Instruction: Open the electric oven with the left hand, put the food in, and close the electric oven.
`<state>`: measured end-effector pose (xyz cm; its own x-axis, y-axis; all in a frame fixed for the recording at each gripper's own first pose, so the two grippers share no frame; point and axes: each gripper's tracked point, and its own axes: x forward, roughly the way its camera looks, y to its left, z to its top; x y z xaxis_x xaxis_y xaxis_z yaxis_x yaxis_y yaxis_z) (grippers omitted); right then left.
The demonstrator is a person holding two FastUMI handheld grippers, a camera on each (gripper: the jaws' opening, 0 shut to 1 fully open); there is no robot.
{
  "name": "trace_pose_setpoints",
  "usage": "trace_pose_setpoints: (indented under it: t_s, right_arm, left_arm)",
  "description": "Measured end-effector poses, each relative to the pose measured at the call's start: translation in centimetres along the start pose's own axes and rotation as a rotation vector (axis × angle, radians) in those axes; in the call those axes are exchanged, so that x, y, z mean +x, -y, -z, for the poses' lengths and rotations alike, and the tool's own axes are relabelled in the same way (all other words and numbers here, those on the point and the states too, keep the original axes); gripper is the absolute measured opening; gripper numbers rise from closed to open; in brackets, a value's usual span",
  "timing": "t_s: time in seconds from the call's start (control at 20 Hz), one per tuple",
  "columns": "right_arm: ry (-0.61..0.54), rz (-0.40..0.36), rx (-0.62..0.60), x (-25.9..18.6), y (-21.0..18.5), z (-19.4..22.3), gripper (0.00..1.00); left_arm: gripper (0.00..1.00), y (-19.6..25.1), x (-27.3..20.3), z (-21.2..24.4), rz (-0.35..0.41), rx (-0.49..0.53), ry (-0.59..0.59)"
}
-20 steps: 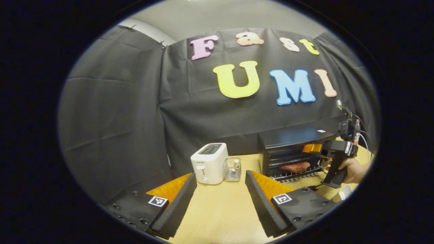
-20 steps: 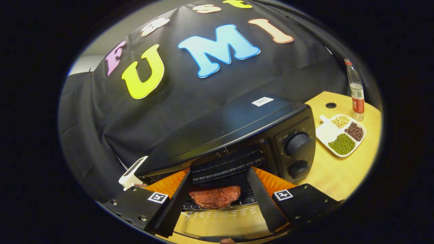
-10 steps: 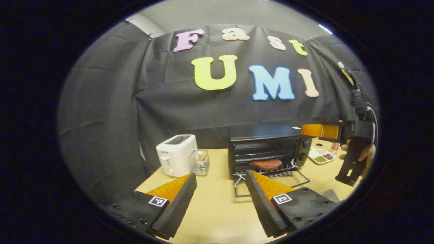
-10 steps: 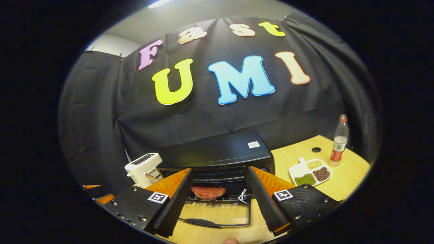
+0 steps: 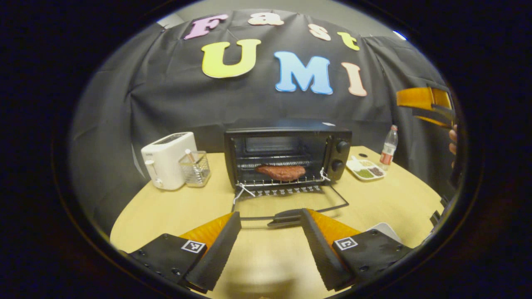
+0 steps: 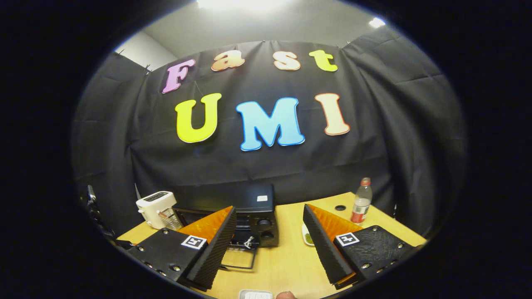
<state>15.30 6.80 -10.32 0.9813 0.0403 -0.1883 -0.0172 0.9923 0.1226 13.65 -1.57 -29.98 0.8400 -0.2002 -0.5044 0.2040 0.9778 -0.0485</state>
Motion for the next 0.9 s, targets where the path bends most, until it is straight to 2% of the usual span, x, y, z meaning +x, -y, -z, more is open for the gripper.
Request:
trace_pose_setpoints:
  t_s: [0.1,0.3,0.65,0.7,0.75,0.9]
  right_arm:
    - [0.012,0.035,-0.026,-1.0,1.7,-0.8,0.97]
    - [0.013,0.087,-0.058,-2.5,4.0,-1.6,0.97]
    - [-0.011,0.142,-0.123,-4.3,6.8,-1.7,0.97]
    - [-0.022,0.145,-0.124,-4.4,7.0,-1.5,0.97]
    - [-0.029,0.145,-0.126,-4.5,7.2,-1.3,0.97]
    - [-0.041,0.154,-0.124,-4.6,8.0,-1.1,0.97]
  left_arm:
    - [0.97,1.7,1.5,1.7,0.034,0.011,-0.047]
    - [1.0,4.1,4.0,4.5,0.071,-0.012,-0.145]
    - [0.97,3.8,8.6,8.3,0.007,-0.052,-0.287]
    - [1.0,4.0,8.8,8.4,-0.002,-0.045,-0.291]
    - [0.97,4.1,9.3,8.0,-0.003,-0.031,-0.273]
    - [1.0,4.1,9.6,8.0,-0.031,-0.018,-0.273]
